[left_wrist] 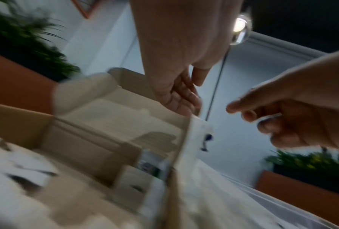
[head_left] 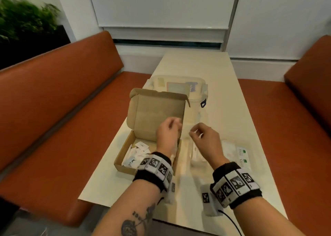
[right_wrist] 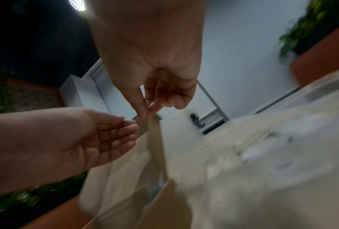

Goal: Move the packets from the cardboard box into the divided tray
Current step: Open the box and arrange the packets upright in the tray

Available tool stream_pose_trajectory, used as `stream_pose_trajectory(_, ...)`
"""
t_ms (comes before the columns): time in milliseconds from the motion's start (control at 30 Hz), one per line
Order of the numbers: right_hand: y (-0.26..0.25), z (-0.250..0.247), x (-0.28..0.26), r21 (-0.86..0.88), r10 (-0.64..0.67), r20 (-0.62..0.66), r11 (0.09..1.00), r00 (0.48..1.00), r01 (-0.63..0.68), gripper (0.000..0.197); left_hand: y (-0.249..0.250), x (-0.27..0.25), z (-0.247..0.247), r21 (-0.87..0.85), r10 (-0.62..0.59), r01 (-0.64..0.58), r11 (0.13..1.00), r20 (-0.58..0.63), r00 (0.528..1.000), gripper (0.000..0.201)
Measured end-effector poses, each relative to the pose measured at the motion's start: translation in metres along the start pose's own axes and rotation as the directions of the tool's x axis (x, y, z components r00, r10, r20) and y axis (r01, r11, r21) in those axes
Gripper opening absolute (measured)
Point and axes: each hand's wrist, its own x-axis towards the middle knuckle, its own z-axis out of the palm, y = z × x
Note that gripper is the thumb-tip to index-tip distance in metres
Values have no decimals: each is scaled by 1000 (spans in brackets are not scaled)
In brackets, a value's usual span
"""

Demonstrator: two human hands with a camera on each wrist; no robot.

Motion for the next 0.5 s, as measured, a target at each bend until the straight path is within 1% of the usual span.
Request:
stream_pose_trajectory(67,-16,29,-10,2,-3,150,1000,989,3,4,-8,10,-30,-10,-51,51,999,-62,997,17)
stream_pose_trajectory(133,-30,59,-21,-35,4,283,999,959,6,6,-20,17,-61,101,-77,88,991,-103,992,16)
stream_pose_trajectory(200,-41,87,-28,-97,40,388,995,921,-3,15,-37,25,-91,236,-97,123,964,-119,988,16)
stream_pose_trajectory(233,-46,99,-30,-136,58,432,991,900,1,21,-46,27,-104,273,-109,138,952,-118,987,16)
stream_pose_trajectory(300,-55,120,-30,-211,71,488,977,870,39,37,-59,32,-124,301,-137,157,940,-88,987,18)
stream_pose_trajectory(400,-66,137,-25,-324,103,546,941,831,97,65,-73,38,-138,326,-156,146,934,5,988,23)
stream_pose_trajectory(433,-69,140,-24,-369,127,575,922,809,118,72,-76,40,-139,316,-166,146,938,38,985,26)
stream_pose_trajectory(500,-72,145,-21,-445,171,627,880,760,169,81,-79,43,-137,312,-191,152,938,97,977,33)
